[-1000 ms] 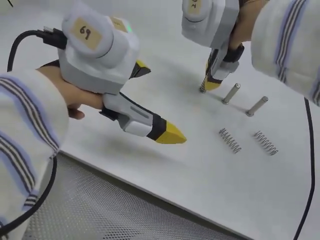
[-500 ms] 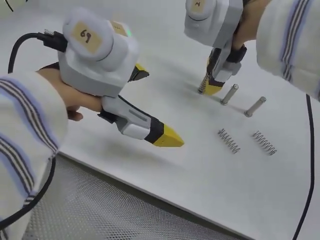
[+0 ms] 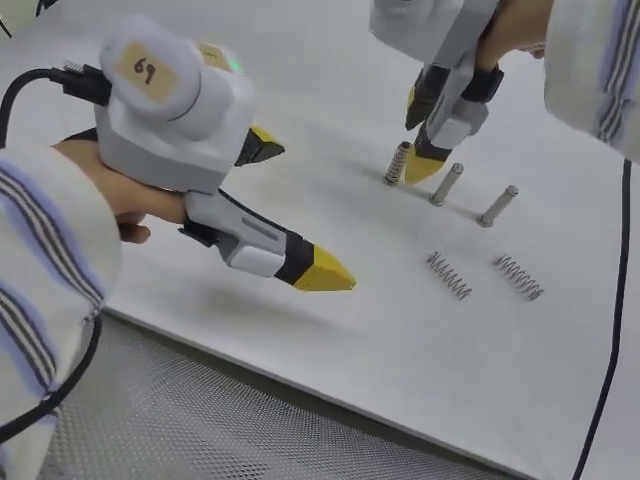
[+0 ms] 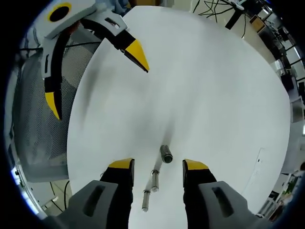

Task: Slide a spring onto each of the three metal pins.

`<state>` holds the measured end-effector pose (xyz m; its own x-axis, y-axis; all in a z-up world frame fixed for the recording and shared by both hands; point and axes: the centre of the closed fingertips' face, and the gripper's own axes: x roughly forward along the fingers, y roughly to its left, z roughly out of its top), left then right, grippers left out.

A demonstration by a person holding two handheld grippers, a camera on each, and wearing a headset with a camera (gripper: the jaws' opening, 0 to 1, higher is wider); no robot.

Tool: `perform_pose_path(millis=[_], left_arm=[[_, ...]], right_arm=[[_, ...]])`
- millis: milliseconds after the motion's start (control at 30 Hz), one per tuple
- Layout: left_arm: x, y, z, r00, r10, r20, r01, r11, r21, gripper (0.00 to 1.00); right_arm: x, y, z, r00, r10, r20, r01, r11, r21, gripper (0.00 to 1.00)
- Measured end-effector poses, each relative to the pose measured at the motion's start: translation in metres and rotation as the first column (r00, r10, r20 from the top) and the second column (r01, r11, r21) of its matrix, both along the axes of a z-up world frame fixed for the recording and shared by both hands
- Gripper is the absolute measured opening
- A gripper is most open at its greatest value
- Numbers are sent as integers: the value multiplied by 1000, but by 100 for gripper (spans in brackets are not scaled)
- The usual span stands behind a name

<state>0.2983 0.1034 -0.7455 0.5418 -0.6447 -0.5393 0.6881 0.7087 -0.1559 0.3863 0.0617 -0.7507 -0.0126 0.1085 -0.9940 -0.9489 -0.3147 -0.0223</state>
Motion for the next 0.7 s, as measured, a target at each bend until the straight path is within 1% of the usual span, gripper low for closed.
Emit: perform_pose_path(millis=[67, 167, 200, 300, 333, 400, 433, 500, 600, 667, 700], left_arm=[[0, 1, 1, 1000, 2, 1, -2, 1000, 0, 98], [-1, 2, 3, 1000, 2, -5, -2, 1000, -14, 98], [-2, 2, 3, 1000, -2, -9, 2, 1000, -18, 98], [-3, 3, 3, 1000, -6, -9, 6, 1000, -10, 98], [-3, 4, 3, 1000, -6, -13, 6, 1000, -9, 98], [-3, 5, 2, 1000, -3, -16, 3, 1000, -8, 98], [-3, 6, 1, 1000, -3, -20, 2, 1000, -7, 98], [-4, 8, -1, 999, 3, -32, -3, 1000, -8, 97], [-4, 11, -1, 999, 7, -32, -7, 1000, -3, 97], [-3, 12, 1, 999, 11, -32, -11, 1000, -7, 97], [-3, 12, 2, 1000, 11, -27, -11, 1000, -10, 97]], right_arm=[[-4, 2, 6, 1000, -8, -9, 8, 1000, 26, 35], [-8, 3, 14, 1000, -20, -13, 20, 998, 52, 38], [-9, 3, 17, 1000, -21, -8, 21, 998, 66, 39], [-11, 4, 23, 1000, -17, 3, 17, 996, 90, 38], [-11, 6, 27, 1000, -22, 10, 21, 994, 109, 38], [-13, 7, 31, 1000, -29, 8, 28, 991, 133, 39], [-14, 8, 35, 999, -48, 10, 46, 987, 153, 41], [-16, 6, 38, 999, -50, 19, 46, 984, 170, 45], [-21, 0, 43, 998, -63, 15, 59, 981, 183, 46], [-26, -2, 48, 997, -77, 5, 74, 975, 211, 44], [-29, -2, 51, 996, -87, -2, 86, 968, 234, 45]])
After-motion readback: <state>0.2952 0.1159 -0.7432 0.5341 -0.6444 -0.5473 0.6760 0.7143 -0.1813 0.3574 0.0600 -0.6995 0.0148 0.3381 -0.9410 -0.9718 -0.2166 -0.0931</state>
